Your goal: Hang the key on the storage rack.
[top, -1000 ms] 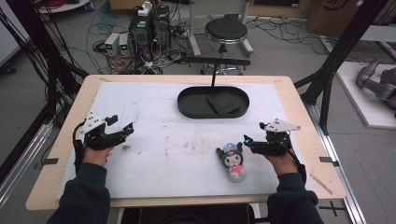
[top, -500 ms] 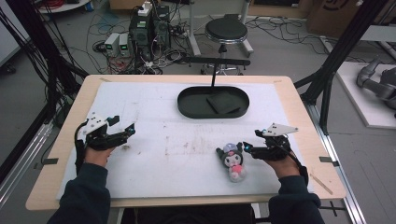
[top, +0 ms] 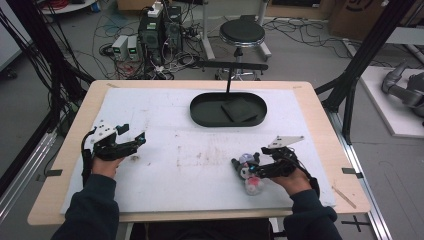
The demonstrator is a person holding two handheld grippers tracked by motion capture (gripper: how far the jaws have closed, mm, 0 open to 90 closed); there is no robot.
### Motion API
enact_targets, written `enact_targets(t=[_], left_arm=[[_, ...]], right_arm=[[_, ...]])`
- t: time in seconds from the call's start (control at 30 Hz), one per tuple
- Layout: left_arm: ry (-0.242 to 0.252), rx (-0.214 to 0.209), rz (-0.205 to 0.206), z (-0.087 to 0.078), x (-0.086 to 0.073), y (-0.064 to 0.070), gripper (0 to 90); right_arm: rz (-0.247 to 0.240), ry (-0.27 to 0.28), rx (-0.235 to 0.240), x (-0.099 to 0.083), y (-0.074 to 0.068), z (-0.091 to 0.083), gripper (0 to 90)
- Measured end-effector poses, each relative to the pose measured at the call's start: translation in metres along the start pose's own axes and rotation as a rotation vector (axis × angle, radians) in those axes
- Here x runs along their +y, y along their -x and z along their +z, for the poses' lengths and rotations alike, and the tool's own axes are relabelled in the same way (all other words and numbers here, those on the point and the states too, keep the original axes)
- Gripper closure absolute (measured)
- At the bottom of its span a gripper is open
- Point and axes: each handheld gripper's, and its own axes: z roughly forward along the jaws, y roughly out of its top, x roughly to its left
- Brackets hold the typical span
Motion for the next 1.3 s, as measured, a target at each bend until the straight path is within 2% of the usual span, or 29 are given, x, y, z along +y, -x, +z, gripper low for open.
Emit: enact_targets(t=[0.03,0.1,0.13,0.23,0.37,0.43,0.47,0.53,0.57,0.63,0.7,0.8,0.87,0.97,1.07,1.13,1.3], left_arm=[[-0.001,-0.001,0.000,0.000,0.000,0.000,27.3],[-0.001,-0.003,-0.002,-0.001,0.000,0.000,27.3],[-0.001,-0.004,-0.001,-0.001,0.000,0.000,27.3],[0.000,-0.002,-0.004,-0.002,0.000,0.000,27.3],[-0.003,0.000,-0.003,-0.003,0.000,0.000,27.3],[-0.003,0.000,-0.002,-0.003,0.000,0.000,27.3],[-0.005,-0.001,-0.001,-0.002,0.000,0.000,27.3],[-0.006,0.000,-0.001,-0.002,0.000,0.001,27.3],[-0.004,-0.001,-0.001,-0.002,0.000,0.001,27.3],[-0.004,0.000,-0.001,-0.002,0.000,0.001,27.3],[-0.004,0.001,-0.002,-0.002,0.000,0.000,27.3],[-0.002,0.001,-0.003,-0.002,0.000,0.000,27.3],[-0.003,0.001,-0.004,-0.002,0.000,0.000,27.3],[-0.002,0.002,-0.004,-0.002,0.000,-0.001,27.3],[-0.005,0.006,-0.001,-0.002,0.000,0.000,27.3],[-0.003,0.006,-0.004,-0.002,0.000,0.000,27.3],[-0.003,0.005,0.000,-0.002,0.000,0.000,27.5]], right_arm=[[-0.018,-0.020,-0.010,0.001,-0.005,0.004,18.0],[-0.044,-0.032,0.031,0.004,-0.010,0.010,17.9],[-0.051,-0.043,0.027,0.005,-0.012,0.011,18.0],[-0.011,-0.069,0.038,0.006,-0.011,0.013,18.4],[0.047,-0.073,0.063,0.003,-0.005,0.013,18.3],[0.066,-0.078,0.083,0.002,-0.005,0.015,18.4],[0.062,-0.084,0.101,0.002,-0.004,0.017,18.4],[0.084,-0.110,0.144,0.000,-0.005,0.022,18.6],[0.092,-0.122,0.166,0.000,-0.006,0.025,23.1],[0.046,-0.125,0.217,0.002,-0.010,0.026,36.5],[0.024,-0.133,0.229,0.005,-0.013,0.026,42.0],[-0.004,-0.122,0.210,0.007,-0.015,0.023,45.9],[-0.032,-0.103,0.169,0.008,-0.013,0.019,46.7],[-0.092,-0.035,0.135,0.011,-0.008,0.008,46.8],[-0.178,0.025,0.087,0.012,-0.004,-0.002,46.7],[-0.199,0.060,0.044,0.012,-0.001,-0.008,46.7],[-0.207,0.169,-0.039,0.013,0.009,-0.019,46.7]])
